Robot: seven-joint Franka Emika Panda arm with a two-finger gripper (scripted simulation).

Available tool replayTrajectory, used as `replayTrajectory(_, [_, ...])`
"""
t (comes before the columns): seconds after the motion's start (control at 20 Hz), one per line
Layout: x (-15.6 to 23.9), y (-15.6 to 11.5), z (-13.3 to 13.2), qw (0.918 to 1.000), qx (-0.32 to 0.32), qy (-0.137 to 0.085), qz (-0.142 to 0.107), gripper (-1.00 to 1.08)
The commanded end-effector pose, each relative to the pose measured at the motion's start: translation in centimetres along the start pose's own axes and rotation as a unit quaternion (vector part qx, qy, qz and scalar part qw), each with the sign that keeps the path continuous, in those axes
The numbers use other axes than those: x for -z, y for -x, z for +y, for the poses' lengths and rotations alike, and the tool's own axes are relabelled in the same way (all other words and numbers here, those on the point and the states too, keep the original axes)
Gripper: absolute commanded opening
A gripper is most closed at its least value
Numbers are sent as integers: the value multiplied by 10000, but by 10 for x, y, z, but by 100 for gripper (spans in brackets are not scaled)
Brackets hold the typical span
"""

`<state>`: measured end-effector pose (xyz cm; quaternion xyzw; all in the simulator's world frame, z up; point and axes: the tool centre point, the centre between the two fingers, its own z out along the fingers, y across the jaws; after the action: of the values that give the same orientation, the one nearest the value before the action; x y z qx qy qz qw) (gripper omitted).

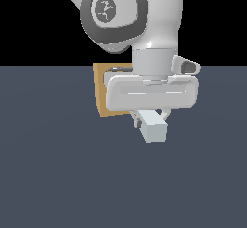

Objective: Insert the peg into the horizontal hole in a box.

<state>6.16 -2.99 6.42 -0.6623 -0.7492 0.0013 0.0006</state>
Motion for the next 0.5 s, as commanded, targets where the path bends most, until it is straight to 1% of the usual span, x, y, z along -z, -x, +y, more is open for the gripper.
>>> replayTrajectory(0.0, [8,-20,9,9993,379,16,-4,-100])
replayTrajectory(0.25, [15,-46,16,9964,848,15,-1,-100])
replayTrajectory(0.45, [17,-53,17,9954,963,15,0,-100])
